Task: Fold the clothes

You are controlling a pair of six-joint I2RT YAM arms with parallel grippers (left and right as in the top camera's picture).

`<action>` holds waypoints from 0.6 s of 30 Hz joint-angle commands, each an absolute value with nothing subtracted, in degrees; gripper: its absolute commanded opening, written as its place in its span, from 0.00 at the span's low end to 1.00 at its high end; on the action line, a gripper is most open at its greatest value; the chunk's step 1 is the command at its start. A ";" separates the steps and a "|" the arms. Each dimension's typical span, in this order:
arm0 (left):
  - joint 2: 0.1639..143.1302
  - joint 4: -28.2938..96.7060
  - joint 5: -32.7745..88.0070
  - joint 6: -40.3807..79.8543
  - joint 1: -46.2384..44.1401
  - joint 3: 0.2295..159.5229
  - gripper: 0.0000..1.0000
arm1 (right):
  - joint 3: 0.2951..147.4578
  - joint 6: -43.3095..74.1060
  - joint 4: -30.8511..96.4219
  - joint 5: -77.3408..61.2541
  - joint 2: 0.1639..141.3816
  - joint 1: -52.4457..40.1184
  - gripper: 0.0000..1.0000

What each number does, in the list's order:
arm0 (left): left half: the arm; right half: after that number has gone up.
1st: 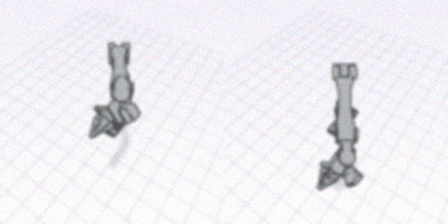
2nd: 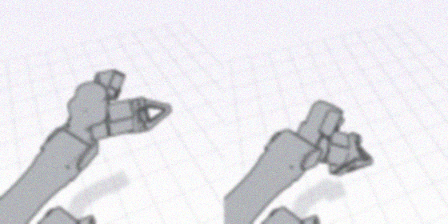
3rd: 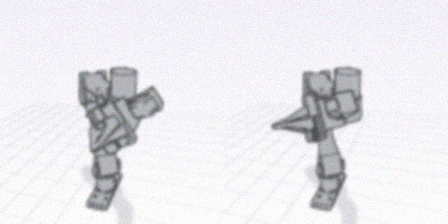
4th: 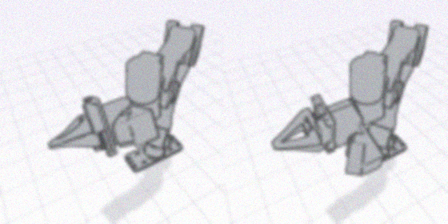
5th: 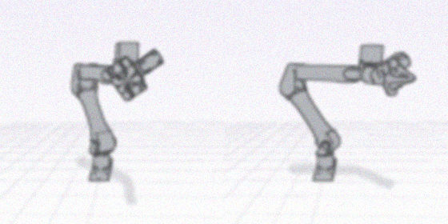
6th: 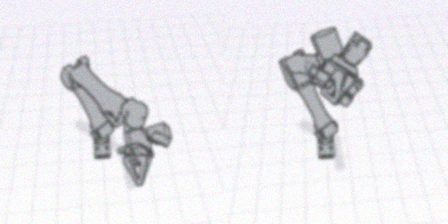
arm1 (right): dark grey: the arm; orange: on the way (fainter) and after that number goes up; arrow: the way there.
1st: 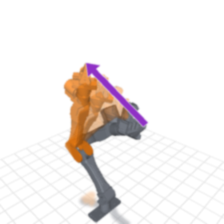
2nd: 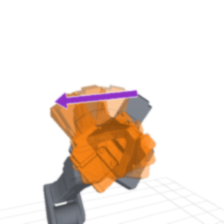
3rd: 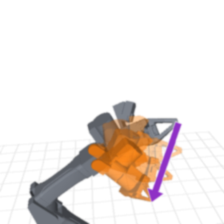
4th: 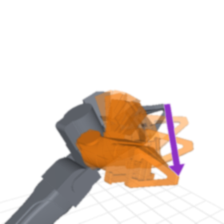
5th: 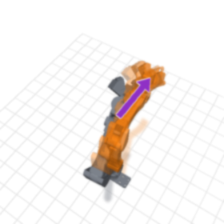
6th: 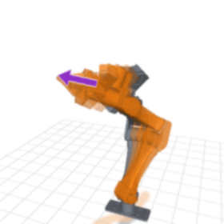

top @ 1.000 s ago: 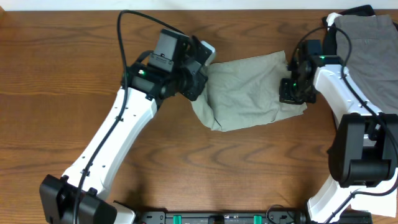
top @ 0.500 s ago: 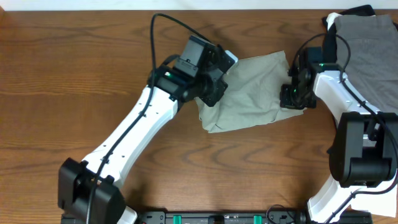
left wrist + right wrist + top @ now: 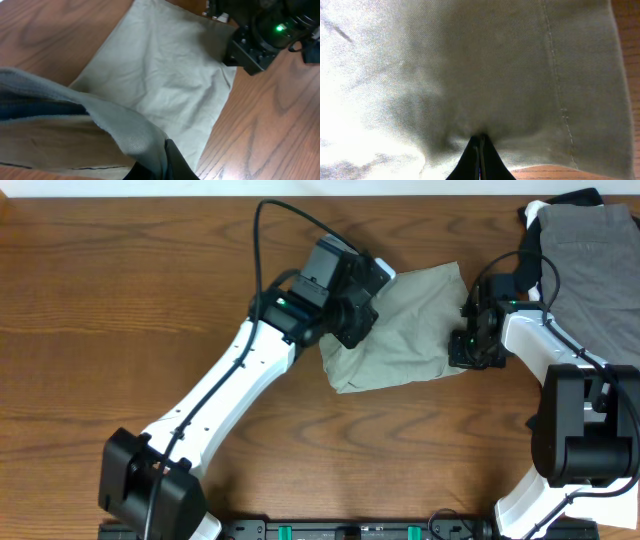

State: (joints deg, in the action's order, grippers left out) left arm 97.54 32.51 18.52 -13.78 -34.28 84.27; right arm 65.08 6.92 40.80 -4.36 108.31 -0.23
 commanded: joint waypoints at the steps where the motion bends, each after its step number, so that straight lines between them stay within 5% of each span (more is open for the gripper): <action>1: 99.20 31.29 18.59 -14.33 -36.21 86.06 0.06 | 62.85 6.81 41.36 -3.90 109.51 0.03 0.01; 18: 103.77 19.66 18.65 -8.34 -39.97 86.04 0.06 | 61.32 6.81 40.95 -3.84 109.51 0.05 0.01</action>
